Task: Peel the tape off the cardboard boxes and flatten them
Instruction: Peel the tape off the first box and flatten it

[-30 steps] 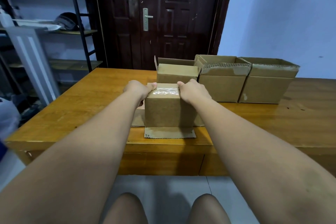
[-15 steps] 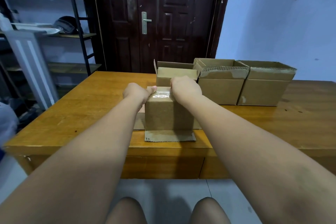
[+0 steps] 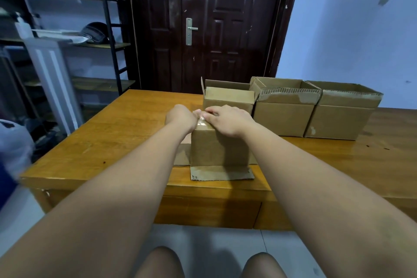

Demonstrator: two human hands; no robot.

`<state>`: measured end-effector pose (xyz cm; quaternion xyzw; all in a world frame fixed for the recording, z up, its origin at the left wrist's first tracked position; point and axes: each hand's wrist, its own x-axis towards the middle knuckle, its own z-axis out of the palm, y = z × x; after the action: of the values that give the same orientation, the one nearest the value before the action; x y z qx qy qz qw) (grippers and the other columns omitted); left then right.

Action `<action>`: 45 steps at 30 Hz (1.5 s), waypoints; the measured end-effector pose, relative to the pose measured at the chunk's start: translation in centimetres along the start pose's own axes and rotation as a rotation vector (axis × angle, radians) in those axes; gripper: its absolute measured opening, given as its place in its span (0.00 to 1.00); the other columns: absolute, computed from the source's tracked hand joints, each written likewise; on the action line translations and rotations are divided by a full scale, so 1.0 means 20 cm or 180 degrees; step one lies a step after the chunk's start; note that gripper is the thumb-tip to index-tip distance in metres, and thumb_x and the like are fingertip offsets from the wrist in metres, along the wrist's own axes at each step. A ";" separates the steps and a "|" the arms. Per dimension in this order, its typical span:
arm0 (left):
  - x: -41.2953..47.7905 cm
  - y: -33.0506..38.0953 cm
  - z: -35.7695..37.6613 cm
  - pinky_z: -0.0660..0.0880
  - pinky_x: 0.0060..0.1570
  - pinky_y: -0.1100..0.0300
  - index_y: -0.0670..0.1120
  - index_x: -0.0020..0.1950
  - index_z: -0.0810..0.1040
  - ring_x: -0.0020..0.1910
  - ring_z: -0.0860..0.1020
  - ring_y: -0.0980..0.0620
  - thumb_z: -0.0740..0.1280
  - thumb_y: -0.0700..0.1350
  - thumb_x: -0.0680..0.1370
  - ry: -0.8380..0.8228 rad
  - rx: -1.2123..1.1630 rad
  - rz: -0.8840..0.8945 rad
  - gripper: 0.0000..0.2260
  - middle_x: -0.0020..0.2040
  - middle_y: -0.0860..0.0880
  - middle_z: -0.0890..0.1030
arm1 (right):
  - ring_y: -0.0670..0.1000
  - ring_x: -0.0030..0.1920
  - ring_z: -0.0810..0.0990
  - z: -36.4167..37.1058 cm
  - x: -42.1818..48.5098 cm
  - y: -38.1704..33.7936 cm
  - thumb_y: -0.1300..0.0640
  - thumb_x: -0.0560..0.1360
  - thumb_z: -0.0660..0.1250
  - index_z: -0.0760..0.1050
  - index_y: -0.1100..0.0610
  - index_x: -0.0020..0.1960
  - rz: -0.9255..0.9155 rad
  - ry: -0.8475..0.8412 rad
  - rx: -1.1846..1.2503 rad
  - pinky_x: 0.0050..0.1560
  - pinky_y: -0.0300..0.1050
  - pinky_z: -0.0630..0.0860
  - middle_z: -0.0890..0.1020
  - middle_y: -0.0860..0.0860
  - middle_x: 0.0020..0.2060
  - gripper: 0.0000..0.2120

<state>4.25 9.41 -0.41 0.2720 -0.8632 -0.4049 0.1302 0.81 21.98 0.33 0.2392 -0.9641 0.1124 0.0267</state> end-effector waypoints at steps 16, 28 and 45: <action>-0.04 -0.16 0.01 0.64 0.27 0.66 0.48 0.45 0.81 0.29 0.66 0.57 0.61 0.40 0.80 -0.0671 -0.2129 -0.0806 0.10 0.33 0.51 0.72 | 0.59 0.67 0.70 0.02 0.01 0.01 0.38 0.79 0.47 0.65 0.44 0.71 0.0095 0.0145 -0.0044 0.66 0.59 0.64 0.73 0.54 0.67 0.24; -0.04 -0.13 0.02 0.73 0.40 0.59 0.42 0.51 0.82 0.37 0.73 0.56 0.63 0.37 0.79 -0.0162 -0.1954 -0.0311 0.08 0.44 0.46 0.79 | 0.60 0.68 0.69 0.03 0.02 0.01 0.38 0.80 0.47 0.64 0.45 0.72 0.0123 0.0179 -0.0073 0.67 0.60 0.63 0.72 0.55 0.68 0.24; -0.06 -0.11 0.08 0.64 0.27 0.62 0.42 0.53 0.76 0.30 0.67 0.54 0.59 0.45 0.82 -0.0761 -0.2266 -0.0812 0.09 0.38 0.47 0.74 | 0.61 0.68 0.67 0.03 0.00 0.02 0.38 0.80 0.45 0.63 0.45 0.72 0.0255 0.0195 -0.0174 0.66 0.60 0.61 0.70 0.56 0.69 0.24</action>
<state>5.32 9.90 -3.13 0.2658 -0.6372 -0.7206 0.0635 0.53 22.21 -0.28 0.1960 -0.9743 0.0942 0.0582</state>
